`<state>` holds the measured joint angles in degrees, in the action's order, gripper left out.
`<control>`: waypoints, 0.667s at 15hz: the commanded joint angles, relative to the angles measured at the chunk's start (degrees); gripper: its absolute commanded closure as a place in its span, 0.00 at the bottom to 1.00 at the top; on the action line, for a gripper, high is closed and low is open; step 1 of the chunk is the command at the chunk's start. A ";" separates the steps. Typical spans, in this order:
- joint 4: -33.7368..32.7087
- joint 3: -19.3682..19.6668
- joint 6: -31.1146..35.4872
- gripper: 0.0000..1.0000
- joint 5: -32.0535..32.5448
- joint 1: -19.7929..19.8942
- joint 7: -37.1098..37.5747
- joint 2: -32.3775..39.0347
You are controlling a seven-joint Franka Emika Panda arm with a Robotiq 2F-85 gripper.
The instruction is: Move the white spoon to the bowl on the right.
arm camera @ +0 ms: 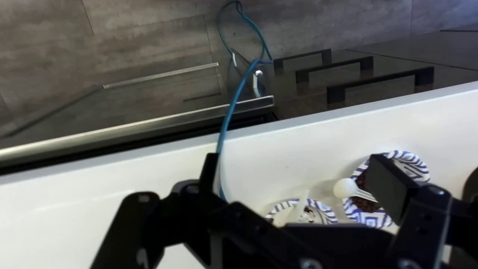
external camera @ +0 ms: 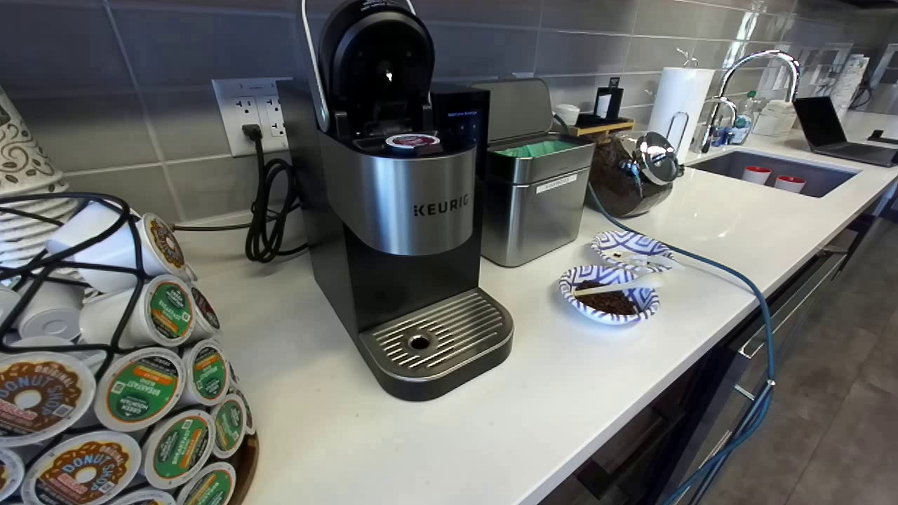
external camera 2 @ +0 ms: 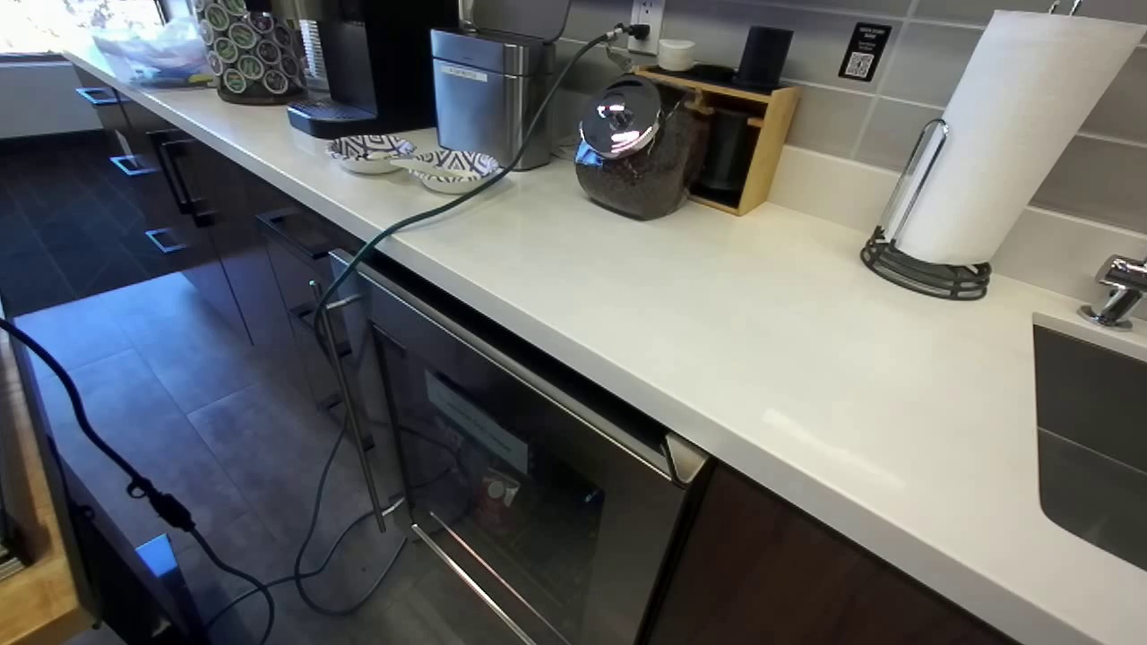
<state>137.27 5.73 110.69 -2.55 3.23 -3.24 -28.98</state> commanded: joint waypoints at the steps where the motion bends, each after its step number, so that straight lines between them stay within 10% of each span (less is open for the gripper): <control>1: 3.36 -3.84 8.48 0.00 -2.37 -5.18 -3.76 1.66; 10: -1.85 -13.47 27.66 0.00 10.32 -10.68 -9.18 23.08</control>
<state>140.17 -7.57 136.57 2.17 -7.87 -8.62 -14.19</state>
